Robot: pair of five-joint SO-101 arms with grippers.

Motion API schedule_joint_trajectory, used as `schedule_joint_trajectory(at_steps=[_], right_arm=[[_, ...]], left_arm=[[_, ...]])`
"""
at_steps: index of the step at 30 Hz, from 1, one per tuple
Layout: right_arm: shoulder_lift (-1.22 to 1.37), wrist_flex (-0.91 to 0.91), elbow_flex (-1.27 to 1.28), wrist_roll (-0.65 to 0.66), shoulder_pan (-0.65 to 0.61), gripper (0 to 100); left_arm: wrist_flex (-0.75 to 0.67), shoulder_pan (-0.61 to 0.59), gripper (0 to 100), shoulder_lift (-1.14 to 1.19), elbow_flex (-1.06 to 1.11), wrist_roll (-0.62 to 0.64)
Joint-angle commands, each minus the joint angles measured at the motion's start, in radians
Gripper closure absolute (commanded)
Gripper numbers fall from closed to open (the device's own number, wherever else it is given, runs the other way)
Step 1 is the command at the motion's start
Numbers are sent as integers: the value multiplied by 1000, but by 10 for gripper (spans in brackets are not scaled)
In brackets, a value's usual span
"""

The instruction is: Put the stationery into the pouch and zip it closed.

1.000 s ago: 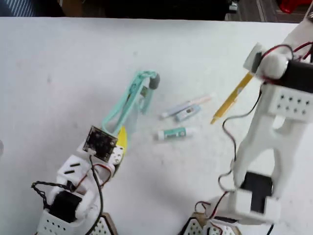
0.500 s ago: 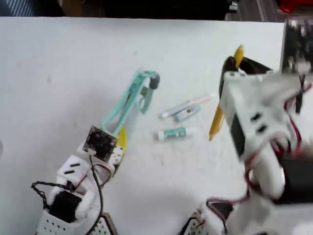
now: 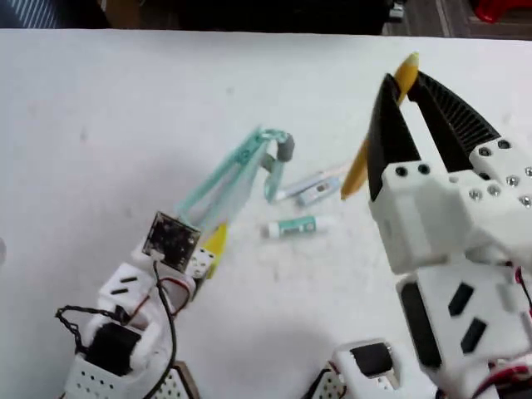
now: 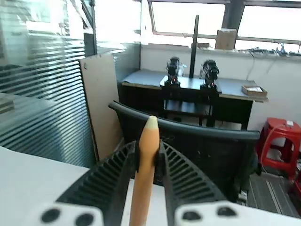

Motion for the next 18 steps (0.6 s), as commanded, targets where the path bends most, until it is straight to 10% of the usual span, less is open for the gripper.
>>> schedule_joint_trajectory(at_steps=[1, 18], right_arm=[[-2, -71, -5, 11, -44, 982], [4, -166, 307, -118, -165, 982]], left_arm=[[11, 10, 823, 4, -3, 18], [5, 16, 825, 4, -3, 18]])
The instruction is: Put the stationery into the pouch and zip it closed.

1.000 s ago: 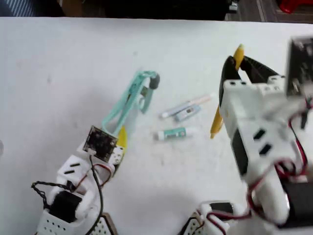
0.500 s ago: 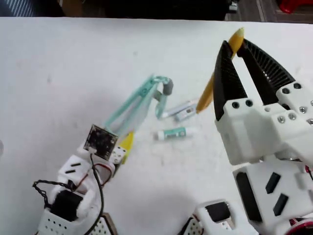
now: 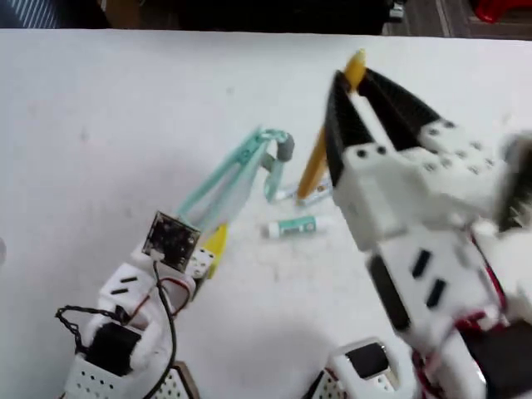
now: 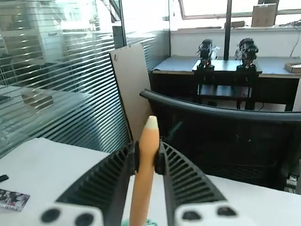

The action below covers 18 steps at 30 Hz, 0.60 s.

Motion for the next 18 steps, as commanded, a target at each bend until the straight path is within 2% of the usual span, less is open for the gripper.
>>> schedule_joint_trajectory(at_steps=[1, 7, 11, 18], right_arm=[[1, -71, 84, -11, -56, 982], [2, -176, 141, -6, -156, 982], [-4, -245, 115, -5, -162, 982], [22, -254, 32, -11, -183, 982]], left_arm=[[5, 15, 825, 4, -3, 15], [5, 12, 824, 4, -3, 17], [5, 12, 824, 4, -3, 17], [5, 18, 824, 4, -3, 15]])
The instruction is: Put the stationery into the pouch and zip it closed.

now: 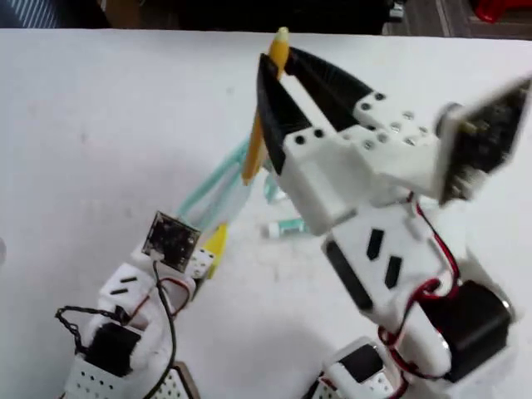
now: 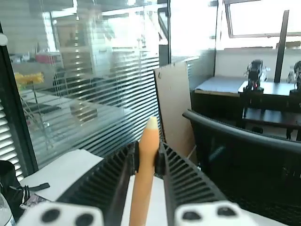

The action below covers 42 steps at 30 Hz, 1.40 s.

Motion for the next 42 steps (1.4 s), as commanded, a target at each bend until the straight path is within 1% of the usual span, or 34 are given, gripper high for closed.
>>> schedule_joint_trajectory(at_steps=[1, 4, 8, 13, 24, 25, 27, 32, 34, 37, 42], right_arm=[[41, -35, -32, -9, -27, 982], [114, -73, -9, -9, -31, 982], [202, -74, 18, -9, -51, 982], [222, -56, 64, -5, -84, 982], [130, 163, 83, 3, -116, 981], [133, 183, 83, 20, -116, 981], [148, 223, 84, 97, -139, 981], [156, 357, 77, 316, -288, 981], [157, 414, 77, 382, -328, 981], [162, 461, 77, 416, -338, 981], [159, 504, 77, 417, -335, 982]], left_arm=[[5, 16, 824, 4, -3, 17], [5, 18, 823, 4, -3, 17], [5, 13, 823, 4, -3, 15], [5, 12, 823, 4, -3, 15], [3, 10, 823, 4, -3, 15], [3, 10, 823, 4, -3, 15], [3, 10, 824, 4, -3, 15], [3, 8, 825, 4, -3, 15], [3, 8, 825, 4, -3, 15], [3, 8, 825, 4, -3, 14], [5, 8, 826, 4, -3, 14]])
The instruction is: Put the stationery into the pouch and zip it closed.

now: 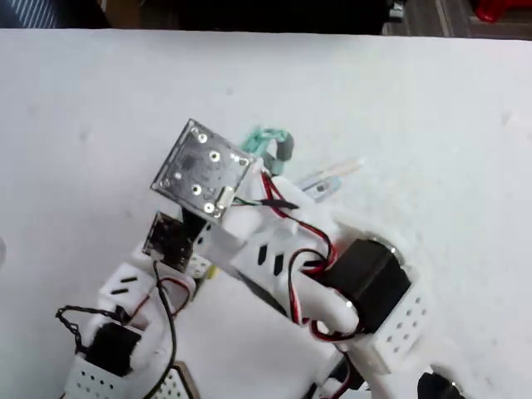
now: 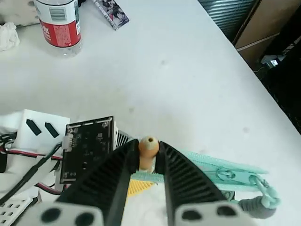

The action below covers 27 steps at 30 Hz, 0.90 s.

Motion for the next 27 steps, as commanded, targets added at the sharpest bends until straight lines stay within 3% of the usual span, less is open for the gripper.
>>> schedule_joint_trajectory(at_steps=[1, 6, 10, 13, 23, 27], right_arm=[[-1, 22, -12, 15, 4, 982], [7, 12, -12, -11, 125, 973], [5, 22, -9, -138, 171, 789], [-1, 27, -12, -112, 157, 696], [-2, 19, -17, -92, 150, 736], [-2, 12, -106, -92, 237, 736]], left_arm=[[5, 8, 826, 4, -3, 14], [6, 8, 826, 4, -3, 14], [6, 8, 827, 4, -3, 14], [5, 8, 827, 4, -3, 14], [6, 8, 827, 4, -2, 14], [8, 8, 827, 4, -2, 14]])
